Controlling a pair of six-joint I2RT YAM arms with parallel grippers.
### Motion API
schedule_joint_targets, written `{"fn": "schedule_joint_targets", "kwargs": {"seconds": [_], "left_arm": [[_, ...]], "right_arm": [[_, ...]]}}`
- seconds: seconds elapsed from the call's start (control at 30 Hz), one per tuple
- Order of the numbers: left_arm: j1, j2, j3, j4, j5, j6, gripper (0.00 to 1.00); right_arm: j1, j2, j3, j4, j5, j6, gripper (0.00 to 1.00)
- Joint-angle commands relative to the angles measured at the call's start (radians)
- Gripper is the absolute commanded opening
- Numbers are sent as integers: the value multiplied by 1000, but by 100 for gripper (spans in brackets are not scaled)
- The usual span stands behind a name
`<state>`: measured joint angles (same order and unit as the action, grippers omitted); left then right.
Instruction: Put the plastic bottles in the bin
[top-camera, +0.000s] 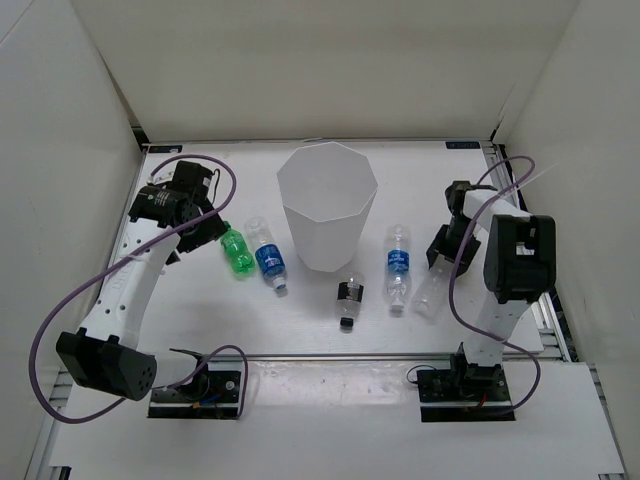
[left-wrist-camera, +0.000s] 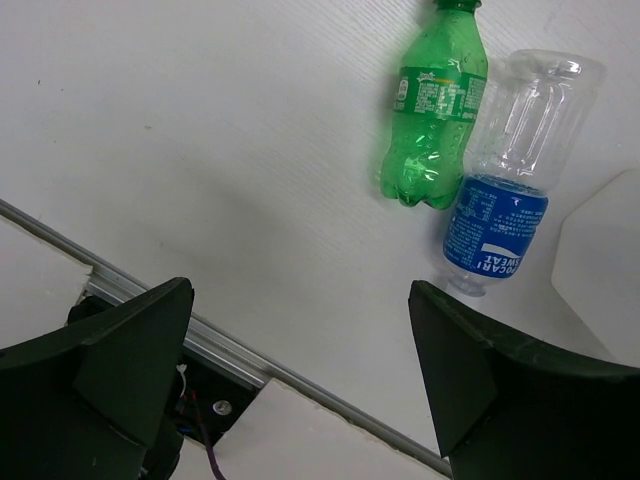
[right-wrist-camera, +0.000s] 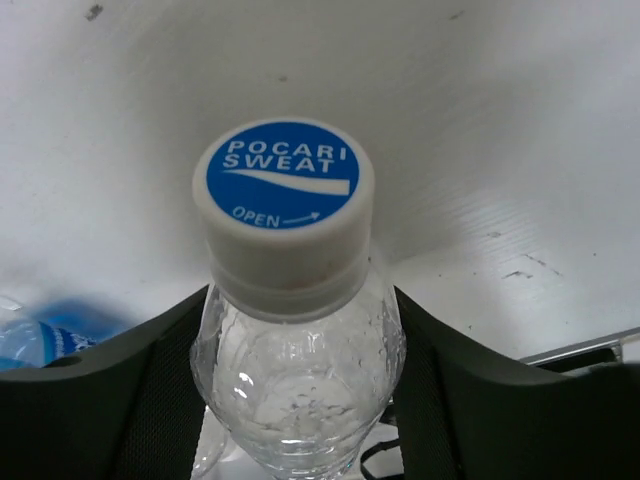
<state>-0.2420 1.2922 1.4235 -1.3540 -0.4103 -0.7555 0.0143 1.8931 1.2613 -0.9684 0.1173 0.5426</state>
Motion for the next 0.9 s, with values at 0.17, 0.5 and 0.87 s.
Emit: {"fn": "schedule_joint_targets", "kwargs": {"seconds": [0.17, 0.5, 0.87], "left_arm": [[26, -19, 20, -57, 25, -8, 100], [26, -70, -43, 36, 77, -8, 100], [53, -25, -138, 145, 111, -41, 100]], "right_arm": [[-2, -264, 171, -234, 9, 177, 37], [163, -195, 1114, -251, -197, 181, 35], [601, 0, 1221, 0, -82, -10, 56]]}}
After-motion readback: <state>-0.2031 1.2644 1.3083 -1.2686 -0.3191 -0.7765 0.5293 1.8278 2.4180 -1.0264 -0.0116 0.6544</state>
